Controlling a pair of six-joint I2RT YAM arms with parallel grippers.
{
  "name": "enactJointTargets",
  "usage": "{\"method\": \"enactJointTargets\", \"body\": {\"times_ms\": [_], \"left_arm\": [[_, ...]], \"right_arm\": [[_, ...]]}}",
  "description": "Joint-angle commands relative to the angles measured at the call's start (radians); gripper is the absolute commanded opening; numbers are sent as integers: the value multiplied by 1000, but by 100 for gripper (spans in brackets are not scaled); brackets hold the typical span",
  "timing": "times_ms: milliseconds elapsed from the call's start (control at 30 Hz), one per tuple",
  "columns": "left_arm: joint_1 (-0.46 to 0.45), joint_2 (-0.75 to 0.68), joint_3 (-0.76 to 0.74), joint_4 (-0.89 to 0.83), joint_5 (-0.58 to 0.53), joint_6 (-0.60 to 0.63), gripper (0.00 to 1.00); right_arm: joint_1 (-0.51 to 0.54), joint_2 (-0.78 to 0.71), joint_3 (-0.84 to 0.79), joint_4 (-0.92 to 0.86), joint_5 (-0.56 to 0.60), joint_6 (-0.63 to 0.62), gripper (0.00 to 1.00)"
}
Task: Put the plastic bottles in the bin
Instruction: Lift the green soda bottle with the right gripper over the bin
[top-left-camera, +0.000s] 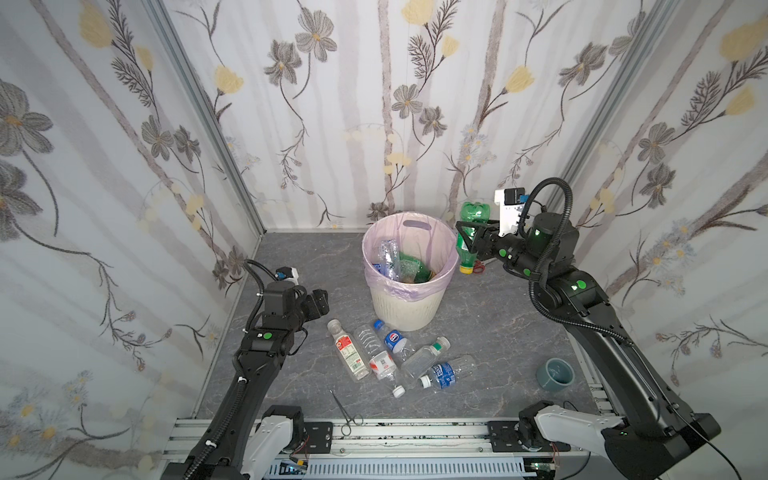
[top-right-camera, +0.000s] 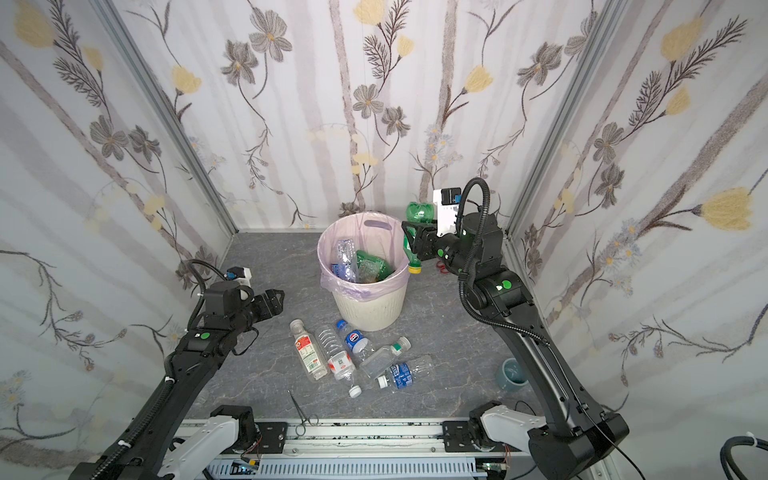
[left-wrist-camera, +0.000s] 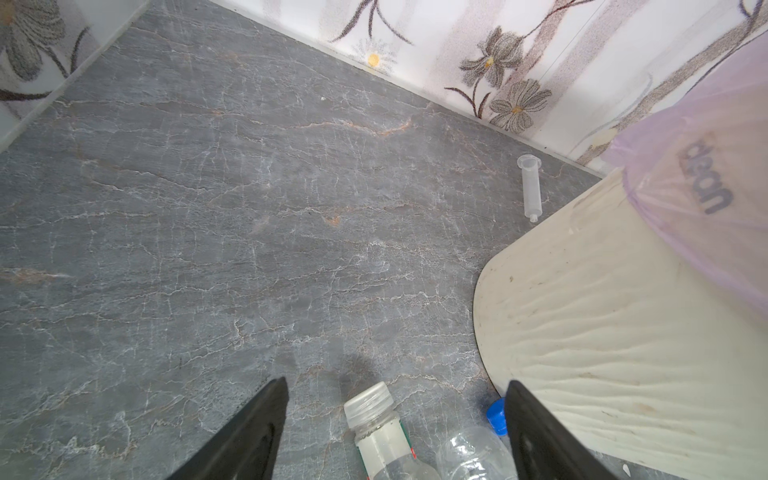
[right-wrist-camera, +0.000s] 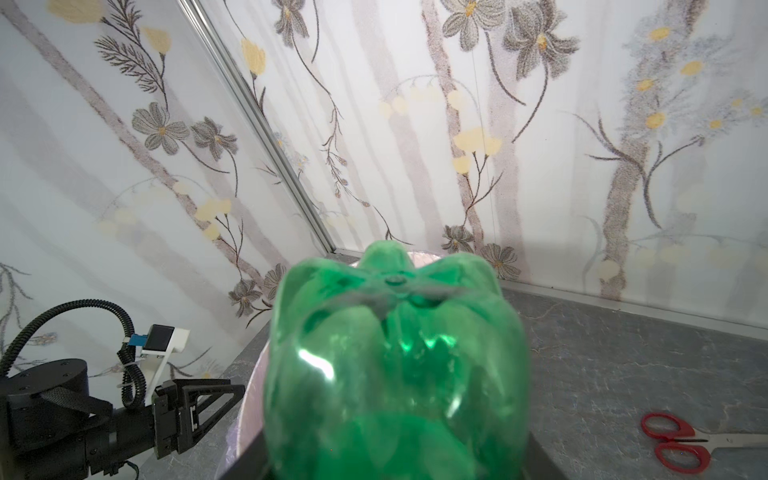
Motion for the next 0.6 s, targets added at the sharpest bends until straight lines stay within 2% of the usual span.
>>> {"method": "enactJointTargets", "body": {"times_ms": [0, 333, 567], "left_arm": [[1, -3, -5, 30, -25, -9, 83], [2, -3, -7, 30, -33, -9, 83], [2, -5, -7, 30, -34, -9, 83]], "right_arm": [[14, 43, 34, 81, -39, -10, 46], [64, 205, 137, 65, -39, -27, 48], [82, 268, 147, 37, 17, -38, 50]]}}
